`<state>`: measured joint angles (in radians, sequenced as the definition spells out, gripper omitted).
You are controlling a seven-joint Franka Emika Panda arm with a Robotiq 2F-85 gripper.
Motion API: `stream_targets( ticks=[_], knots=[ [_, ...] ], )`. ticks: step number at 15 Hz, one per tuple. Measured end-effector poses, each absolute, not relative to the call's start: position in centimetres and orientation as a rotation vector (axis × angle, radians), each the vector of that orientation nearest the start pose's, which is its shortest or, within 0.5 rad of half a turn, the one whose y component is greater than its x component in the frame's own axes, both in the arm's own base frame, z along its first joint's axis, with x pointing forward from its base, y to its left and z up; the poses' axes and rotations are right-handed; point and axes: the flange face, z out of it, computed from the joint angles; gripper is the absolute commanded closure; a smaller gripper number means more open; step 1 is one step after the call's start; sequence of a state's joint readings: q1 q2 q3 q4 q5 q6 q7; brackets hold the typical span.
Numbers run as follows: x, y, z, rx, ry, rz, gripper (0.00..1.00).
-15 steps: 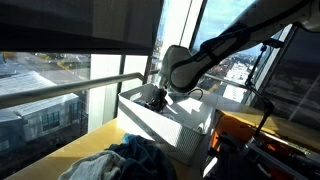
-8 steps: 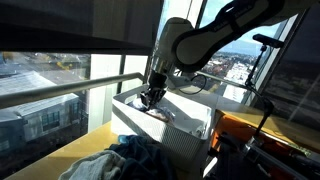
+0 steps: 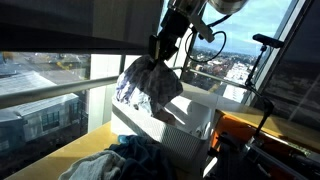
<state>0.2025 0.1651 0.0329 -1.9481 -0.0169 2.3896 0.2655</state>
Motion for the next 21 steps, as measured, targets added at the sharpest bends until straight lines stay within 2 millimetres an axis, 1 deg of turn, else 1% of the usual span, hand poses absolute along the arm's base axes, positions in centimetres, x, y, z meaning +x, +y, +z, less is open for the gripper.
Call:
stream_targets(
  ticks=[2, 3, 6, 8, 9, 10, 11, 12, 14, 16, 19, 21],
  knots=[
    [58.5, 16.8, 47.0, -3.020, -0.034, -0.493, 0.94],
    [57.5, 18.4, 49.1, -3.005, -0.073, -0.525, 0.94],
    [53.7, 23.8, 54.4, -2.967, -0.201, -0.605, 0.94],
    [50.7, 27.5, 57.2, -2.945, -0.284, -0.640, 0.94],
    [49.4, 29.1, 58.2, -2.934, -0.320, -0.649, 0.94],
    [48.2, 30.3, 58.8, -2.925, -0.348, -0.655, 0.94],
    [47.6, 31.2, 58.9, -2.920, -0.370, -0.655, 0.94],
    [47.2, 31.7, 58.5, -2.920, -0.387, -0.645, 0.94],
    [47.0, 32.1, 56.6, -2.937, -0.402, -0.600, 0.94],
    [47.4, 31.9, 53.5, -2.964, -0.405, -0.537, 0.94],
    [48.5, 31.3, 48.2, -2.987, -0.400, -0.457, 0.94],
    [49.2, 31.4, 45.3, -2.984, -0.402, -0.427, 0.94]
  ],
)
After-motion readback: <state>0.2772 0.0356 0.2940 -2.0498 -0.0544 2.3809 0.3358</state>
